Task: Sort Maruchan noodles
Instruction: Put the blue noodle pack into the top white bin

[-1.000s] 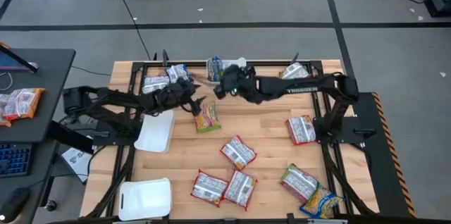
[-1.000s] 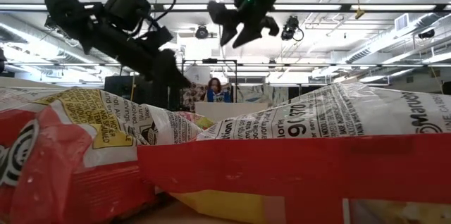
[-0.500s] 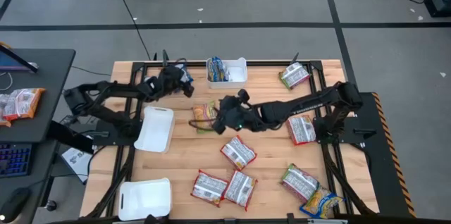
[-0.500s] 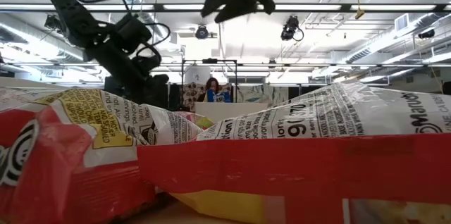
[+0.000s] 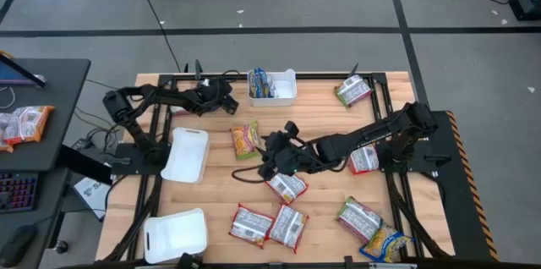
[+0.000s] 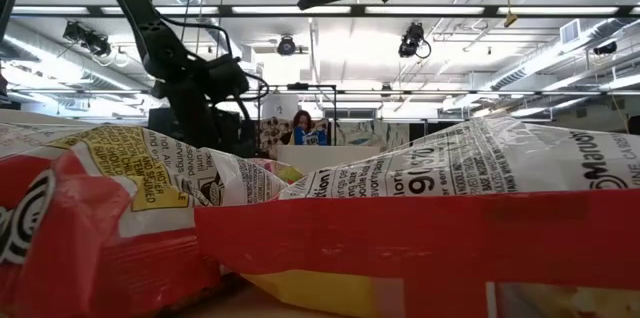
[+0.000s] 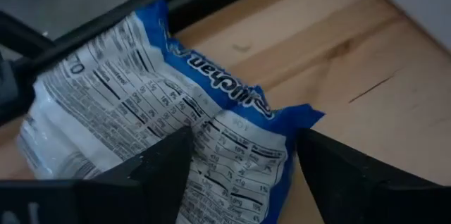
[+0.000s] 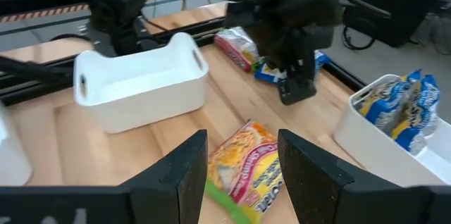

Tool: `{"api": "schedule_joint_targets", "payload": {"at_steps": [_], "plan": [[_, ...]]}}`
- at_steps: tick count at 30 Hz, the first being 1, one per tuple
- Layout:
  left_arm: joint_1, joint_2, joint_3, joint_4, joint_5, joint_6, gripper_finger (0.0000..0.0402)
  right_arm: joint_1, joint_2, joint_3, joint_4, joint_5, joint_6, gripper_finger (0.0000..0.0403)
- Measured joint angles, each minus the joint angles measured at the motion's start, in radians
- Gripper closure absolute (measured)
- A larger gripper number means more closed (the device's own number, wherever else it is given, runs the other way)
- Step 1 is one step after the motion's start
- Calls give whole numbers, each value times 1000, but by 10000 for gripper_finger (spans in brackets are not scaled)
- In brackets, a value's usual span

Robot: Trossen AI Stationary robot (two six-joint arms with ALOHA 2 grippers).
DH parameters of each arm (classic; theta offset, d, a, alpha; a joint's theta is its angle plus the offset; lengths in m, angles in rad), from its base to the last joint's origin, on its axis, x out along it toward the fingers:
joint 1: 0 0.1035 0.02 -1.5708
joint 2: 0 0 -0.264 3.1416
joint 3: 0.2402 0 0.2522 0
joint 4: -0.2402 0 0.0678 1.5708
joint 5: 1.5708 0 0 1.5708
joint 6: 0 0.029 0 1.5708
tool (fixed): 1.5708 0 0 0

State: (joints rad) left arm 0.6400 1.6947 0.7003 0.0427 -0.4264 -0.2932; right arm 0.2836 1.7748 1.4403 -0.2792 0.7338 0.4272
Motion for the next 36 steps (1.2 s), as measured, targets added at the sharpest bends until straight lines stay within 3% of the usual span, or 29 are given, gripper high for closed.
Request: {"api": "schedule_joint_targets", "payload": {"at_steps": [4, 11, 16, 21, 31, 36], "plan": [[-16, -5, 5, -66, 40, -14, 184, 29, 0, 0, -4, -2, 0, 225], [-126, -25, 8, -163, 291, -11, 254, 56, 1, 0, -4, -2, 0, 225], [-287, -70, 3, -211, 395, -11, 258, 62, 1, 0, -14, -5, -2, 225], [-486, -94, 1, -228, 510, -10, 252, 64, 1, 0, -59, -106, -106, 225], [-818, -126, 7, -72, 517, 0, 251, 107, 10, -58, -65, -157, -405, 225], [-912, -191, 70, -57, 425, 104, 251, 112, 42, -109, 42, -135, -430, 225]]}}
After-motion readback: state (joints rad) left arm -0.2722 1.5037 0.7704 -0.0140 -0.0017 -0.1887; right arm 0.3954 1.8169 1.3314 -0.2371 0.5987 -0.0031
